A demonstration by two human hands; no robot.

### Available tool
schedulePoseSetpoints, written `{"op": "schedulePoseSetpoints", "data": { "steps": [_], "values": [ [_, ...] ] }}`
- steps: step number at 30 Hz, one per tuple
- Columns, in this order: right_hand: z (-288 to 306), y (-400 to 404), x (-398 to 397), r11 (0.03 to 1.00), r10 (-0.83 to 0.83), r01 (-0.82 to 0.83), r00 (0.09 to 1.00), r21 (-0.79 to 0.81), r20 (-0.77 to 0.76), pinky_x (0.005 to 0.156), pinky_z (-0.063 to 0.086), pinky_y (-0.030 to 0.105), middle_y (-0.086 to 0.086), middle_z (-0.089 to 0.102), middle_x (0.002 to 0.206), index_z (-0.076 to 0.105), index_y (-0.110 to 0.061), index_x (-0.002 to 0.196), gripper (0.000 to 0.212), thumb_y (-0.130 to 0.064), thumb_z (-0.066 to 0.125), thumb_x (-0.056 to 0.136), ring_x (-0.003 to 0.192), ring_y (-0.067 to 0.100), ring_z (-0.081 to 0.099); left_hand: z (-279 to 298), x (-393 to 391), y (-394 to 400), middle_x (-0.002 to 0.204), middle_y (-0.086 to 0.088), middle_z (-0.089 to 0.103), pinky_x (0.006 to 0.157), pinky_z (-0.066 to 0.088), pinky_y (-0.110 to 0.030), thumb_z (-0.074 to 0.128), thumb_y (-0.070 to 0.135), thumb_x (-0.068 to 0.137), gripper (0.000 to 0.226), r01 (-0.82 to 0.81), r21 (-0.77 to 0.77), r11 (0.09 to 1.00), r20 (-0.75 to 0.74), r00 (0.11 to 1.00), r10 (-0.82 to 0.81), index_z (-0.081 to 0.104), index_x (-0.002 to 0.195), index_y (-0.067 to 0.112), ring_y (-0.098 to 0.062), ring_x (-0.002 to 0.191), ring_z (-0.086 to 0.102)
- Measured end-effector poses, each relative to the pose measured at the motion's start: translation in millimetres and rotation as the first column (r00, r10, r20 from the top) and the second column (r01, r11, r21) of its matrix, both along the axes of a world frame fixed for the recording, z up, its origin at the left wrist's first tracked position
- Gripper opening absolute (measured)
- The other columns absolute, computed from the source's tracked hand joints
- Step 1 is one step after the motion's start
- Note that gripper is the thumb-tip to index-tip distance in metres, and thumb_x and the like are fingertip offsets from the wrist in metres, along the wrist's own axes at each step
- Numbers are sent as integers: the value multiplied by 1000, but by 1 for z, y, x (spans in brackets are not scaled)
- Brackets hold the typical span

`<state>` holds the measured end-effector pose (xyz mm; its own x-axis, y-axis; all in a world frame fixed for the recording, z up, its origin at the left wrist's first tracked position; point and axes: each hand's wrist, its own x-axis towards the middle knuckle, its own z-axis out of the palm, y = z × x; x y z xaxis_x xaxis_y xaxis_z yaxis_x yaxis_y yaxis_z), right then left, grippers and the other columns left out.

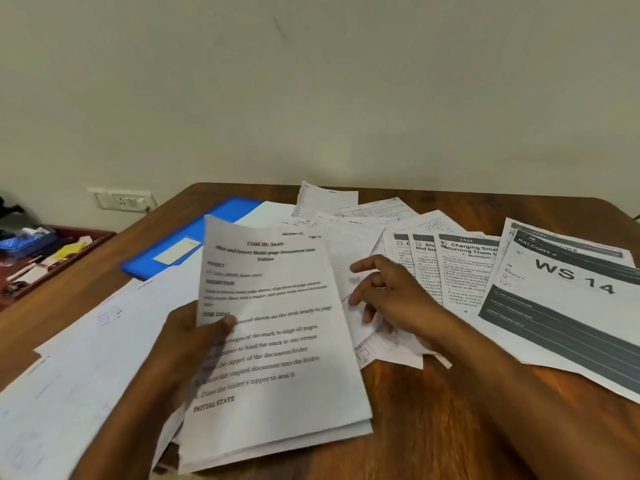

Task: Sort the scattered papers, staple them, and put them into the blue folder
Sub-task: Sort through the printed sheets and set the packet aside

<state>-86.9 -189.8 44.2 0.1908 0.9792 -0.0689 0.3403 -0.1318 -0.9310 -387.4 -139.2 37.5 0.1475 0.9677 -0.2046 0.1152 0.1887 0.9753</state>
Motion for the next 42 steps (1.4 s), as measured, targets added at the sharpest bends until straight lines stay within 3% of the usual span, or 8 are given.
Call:
{"op": "schedulePoseSetpoints", "data": {
  "steps": [3, 6, 9, 13, 20, 28, 37, 42],
  "values": [
    [5, 14, 11, 984, -174, 165, 965, 59, 195, 56, 55, 27, -2, 76, 88, 67, -27, 114, 30, -6, 64, 93, 69, 10, 72, -5, -24, 8, 83, -16, 79, 70, 60, -45, 66, 6, 100, 13, -104, -18, 994, 1, 995, 104, 71, 113, 4, -36, 70, 72],
    [3, 36, 19, 965, -258, 259, 892, 49, 371, 87, 58, 37, -4, 74, 101, 67, -27, 111, 27, -21, 78, 88, 89, 14, 70, -13, -38, 13, 60, -11, 58, 40, 39, -20, 65, 3, 100, 14, -133, -35, 991, -13, 991, 132, 66, 110, -7, -14, 39, 45],
    [-1, 58, 15, 969, -214, 245, 881, -20, 422, 92, 56, 39, -3, 70, 109, 65, -27, 112, 45, -43, 88, 78, 100, 19, 67, -18, -42, 15, 48, -1, 55, 31, 33, -17, 62, 1, 102, 7, -124, -57, 991, -7, 992, 124, 64, 103, -5, -7, 30, 42],
    [-9, 85, -8, 985, -132, 169, 872, -37, 472, 91, 53, 36, -2, 69, 114, 62, -24, 119, 63, -58, 88, 72, 107, 19, 65, -20, -43, 14, 81, -16, 79, 53, 59, -34, 64, 2, 101, 12, -146, -48, 988, 15, 989, 147, 71, 111, 5, -28, 60, 75],
    [-18, 118, -44, 991, -112, 137, 792, 4, 600, 89, 48, 33, -1, 63, 129, 60, -23, 126, 55, -39, 85, 81, 119, 23, 60, -22, -42, 14, 96, -15, 81, 70, 63, -43, 64, 4, 102, 16, -180, -46, 983, 20, 983, 181, 72, 113, 12, -35, 80, 80],
    [-19, 85, -15, 989, -105, 146, 838, -34, 536, 77, 53, 30, -7, 67, 96, 68, -29, 93, 35, -26, 93, 69, 90, 15, 66, -23, -41, 13, 95, -22, 79, 90, 55, -67, 66, 5, 101, 15, -223, -31, 974, 46, 973, 224, 72, 115, 9, -46, 86, 74],
    [10, 11, 35, 927, 71, 89, 911, -363, 406, 49, 54, 31, 10, 76, 69, 56, -20, 110, 50, -12, 90, 75, 51, 20, 66, -16, -20, 9, 92, -15, 81, 78, 63, -55, 64, 6, 103, 13, -117, -19, 993, -6, 993, 117, 72, 111, 12, -36, 75, 79],
    [14, 32, 42, 965, -45, 155, 891, -210, 451, 48, 56, 27, 6, 77, 76, 62, -22, 105, 48, -37, 94, 73, 50, 14, 67, -15, -10, 8, 90, -11, 82, 67, 62, -44, 64, 6, 103, 14, -68, -12, 998, -48, 997, 67, 71, 111, 13, -33, 74, 80]
  ]
}}
